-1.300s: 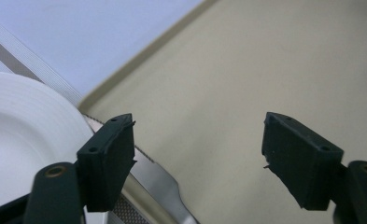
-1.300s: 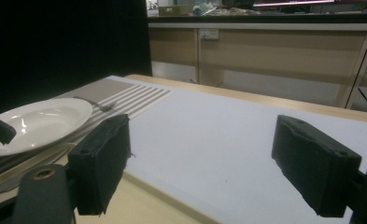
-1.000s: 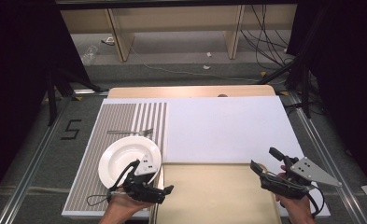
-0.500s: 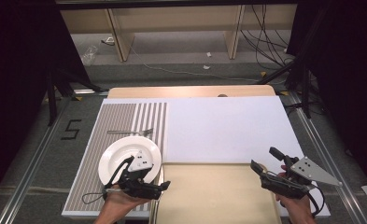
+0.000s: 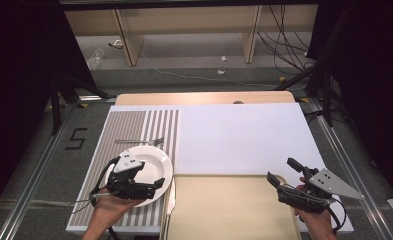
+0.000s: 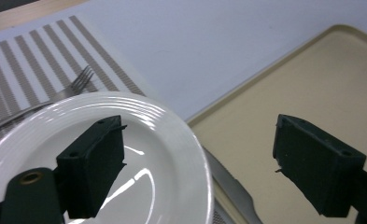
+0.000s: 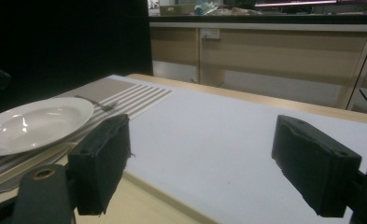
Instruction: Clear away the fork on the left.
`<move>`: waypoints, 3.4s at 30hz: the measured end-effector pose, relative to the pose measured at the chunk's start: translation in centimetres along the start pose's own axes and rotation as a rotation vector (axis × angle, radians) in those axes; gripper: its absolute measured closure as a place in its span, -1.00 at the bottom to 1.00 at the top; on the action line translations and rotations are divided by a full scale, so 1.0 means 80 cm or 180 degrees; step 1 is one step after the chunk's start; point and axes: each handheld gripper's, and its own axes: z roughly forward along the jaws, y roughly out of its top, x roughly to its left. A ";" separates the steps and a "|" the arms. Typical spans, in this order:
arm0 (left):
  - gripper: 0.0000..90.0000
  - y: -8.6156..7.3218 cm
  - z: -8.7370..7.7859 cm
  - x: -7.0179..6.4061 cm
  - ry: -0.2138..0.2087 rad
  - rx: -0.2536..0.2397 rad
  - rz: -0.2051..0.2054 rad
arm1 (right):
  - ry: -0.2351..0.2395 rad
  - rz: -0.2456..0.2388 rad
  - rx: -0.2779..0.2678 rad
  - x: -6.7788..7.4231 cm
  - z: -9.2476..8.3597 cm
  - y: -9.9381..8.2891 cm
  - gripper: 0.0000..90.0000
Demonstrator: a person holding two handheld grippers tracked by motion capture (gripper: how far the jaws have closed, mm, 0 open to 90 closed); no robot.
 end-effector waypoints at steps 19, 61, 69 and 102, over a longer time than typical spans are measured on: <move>-0.65 0.033 -0.001 0.067 0.0286 0.0158 0.0118 | 0.0010 0.0004 0.0025 0.001 0.002 -0.001 -0.55; -0.58 0.063 0.107 0.214 0.0715 0.1164 0.0151 | 0.0046 0.0068 0.0038 -0.001 0.005 -0.002 -0.54; -0.56 0.059 0.128 0.230 0.0687 0.1356 0.0092 | 0.0042 0.0051 0.0025 -0.001 0.005 -0.002 -0.54; -0.17 0.045 0.175 0.257 0.0344 0.1807 0.0101 | 0.0067 0.0043 0.0058 0.000 0.005 -0.002 -0.54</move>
